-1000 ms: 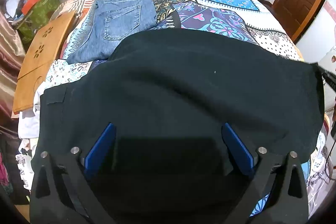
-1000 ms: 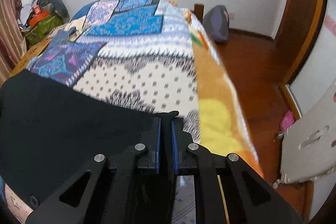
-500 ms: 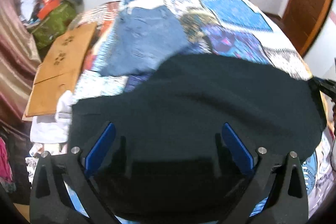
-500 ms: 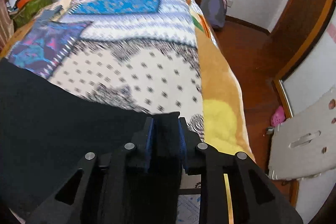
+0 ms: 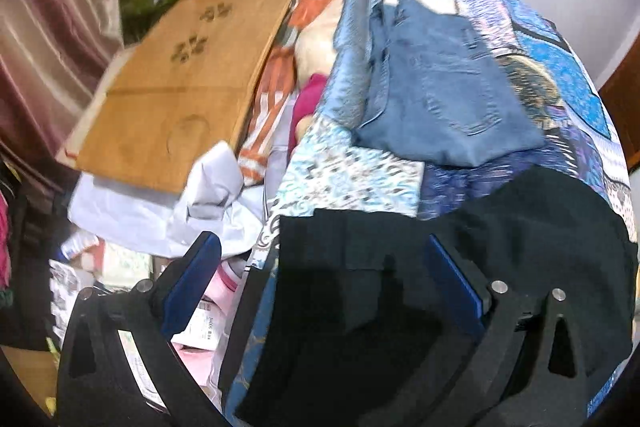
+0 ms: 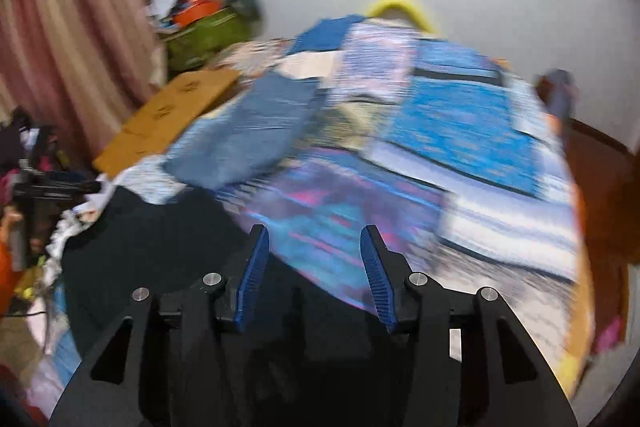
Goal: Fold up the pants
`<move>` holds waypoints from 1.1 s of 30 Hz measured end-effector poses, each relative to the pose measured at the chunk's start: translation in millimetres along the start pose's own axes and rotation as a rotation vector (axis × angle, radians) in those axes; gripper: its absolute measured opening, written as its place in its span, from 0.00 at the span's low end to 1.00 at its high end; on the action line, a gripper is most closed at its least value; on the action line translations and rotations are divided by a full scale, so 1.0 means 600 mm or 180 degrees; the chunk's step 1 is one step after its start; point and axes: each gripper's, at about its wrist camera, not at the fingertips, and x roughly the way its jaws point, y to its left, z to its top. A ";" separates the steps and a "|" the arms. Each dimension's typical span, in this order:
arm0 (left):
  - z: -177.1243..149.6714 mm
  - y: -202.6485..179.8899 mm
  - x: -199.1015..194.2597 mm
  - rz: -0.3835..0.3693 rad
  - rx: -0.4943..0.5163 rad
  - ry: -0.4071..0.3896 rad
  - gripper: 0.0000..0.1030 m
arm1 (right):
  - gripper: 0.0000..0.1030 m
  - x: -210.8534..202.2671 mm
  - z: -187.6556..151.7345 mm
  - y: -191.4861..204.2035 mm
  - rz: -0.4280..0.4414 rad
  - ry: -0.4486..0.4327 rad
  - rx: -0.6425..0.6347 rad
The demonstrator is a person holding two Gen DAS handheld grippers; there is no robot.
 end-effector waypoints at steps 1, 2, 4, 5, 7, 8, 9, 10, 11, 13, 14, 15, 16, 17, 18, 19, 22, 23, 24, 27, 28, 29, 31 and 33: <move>-0.001 0.008 0.014 -0.0044 -0.0030 0.0060 0.99 | 0.43 0.028 0.014 0.025 0.0138 0.0063 -0.0054; -0.004 0.009 0.023 -0.0076 -0.0041 0.0111 0.95 | 0.43 0.048 0.021 0.045 0.0232 0.0113 -0.0099; -0.012 0.010 0.047 -0.0199 -0.0016 0.0239 0.89 | 0.43 0.088 0.033 0.077 0.0364 0.0217 -0.0195; -0.017 0.009 0.059 -0.0259 0.0011 0.0315 0.82 | 0.43 0.110 0.038 0.092 0.0414 0.0287 -0.0256; -0.023 0.007 0.074 -0.0304 0.0019 0.0387 0.80 | 0.43 0.157 0.048 0.123 0.0429 0.0436 -0.0387; -0.026 0.008 0.076 -0.0337 0.0004 0.0378 0.79 | 0.43 0.180 0.053 0.138 0.0429 0.0525 -0.0468; -0.030 0.008 0.078 -0.0402 -0.0012 0.0351 0.77 | 0.43 0.193 0.058 0.145 0.0452 0.0589 -0.0516; -0.032 0.005 0.078 -0.0439 -0.0006 0.0341 0.71 | 0.43 0.213 0.061 0.154 0.0474 0.0693 -0.0586; -0.033 0.000 0.076 -0.0486 0.0006 0.0327 0.62 | 0.43 0.229 0.063 0.159 0.0456 0.0770 -0.0630; -0.037 -0.004 0.068 -0.0587 0.0038 0.0280 0.48 | 0.42 0.265 0.063 0.175 0.0540 0.1017 -0.0675; -0.036 -0.006 0.064 -0.0557 0.0066 0.0242 0.45 | 0.34 0.273 0.065 0.177 0.0591 0.1095 -0.0665; -0.039 -0.012 0.054 -0.0457 0.0168 0.0138 0.38 | 0.31 0.282 0.061 0.182 0.0643 0.1133 -0.0663; -0.040 -0.015 0.049 -0.0376 0.0236 0.0070 0.31 | 0.20 0.285 0.061 0.188 0.0601 0.1126 -0.0711; -0.039 -0.015 0.046 -0.0311 0.0279 0.0013 0.27 | 0.16 0.285 0.058 0.197 0.0572 0.1105 -0.0803; -0.038 -0.013 0.043 -0.0230 0.0290 -0.0034 0.26 | 0.13 0.284 0.058 0.200 0.0568 0.1083 -0.0833; -0.037 -0.007 0.045 -0.0197 0.0285 -0.0050 0.23 | 0.11 0.280 0.056 0.203 0.0546 0.1010 -0.0870; -0.026 0.007 0.050 -0.0079 0.0308 -0.0114 0.23 | 0.10 0.271 0.054 0.213 0.0350 0.0737 -0.1002; -0.023 0.008 0.052 -0.0009 0.0339 -0.0136 0.23 | 0.10 0.275 0.056 0.214 0.0305 0.0722 -0.1016; -0.019 0.007 0.055 0.0071 0.0386 -0.0144 0.23 | 0.10 0.280 0.056 0.214 0.0268 0.0755 -0.1003; -0.010 0.008 0.057 0.0091 0.0489 -0.0077 0.33 | 0.19 0.289 0.062 0.214 0.0226 0.0850 -0.0910; -0.007 0.012 0.047 0.0084 0.0480 -0.0069 0.36 | 0.23 0.282 0.065 0.211 0.0221 0.0880 -0.0855; -0.007 0.016 0.036 0.0087 0.0469 -0.0088 0.37 | 0.25 0.271 0.068 0.209 0.0194 0.0877 -0.0832; -0.009 0.029 0.003 0.0108 0.0422 -0.0159 0.45 | 0.26 0.233 0.069 0.203 0.0217 0.0787 -0.0797; -0.019 0.044 -0.026 0.0000 0.0319 -0.0219 0.60 | 0.32 0.190 0.064 0.197 0.0233 0.0693 -0.0774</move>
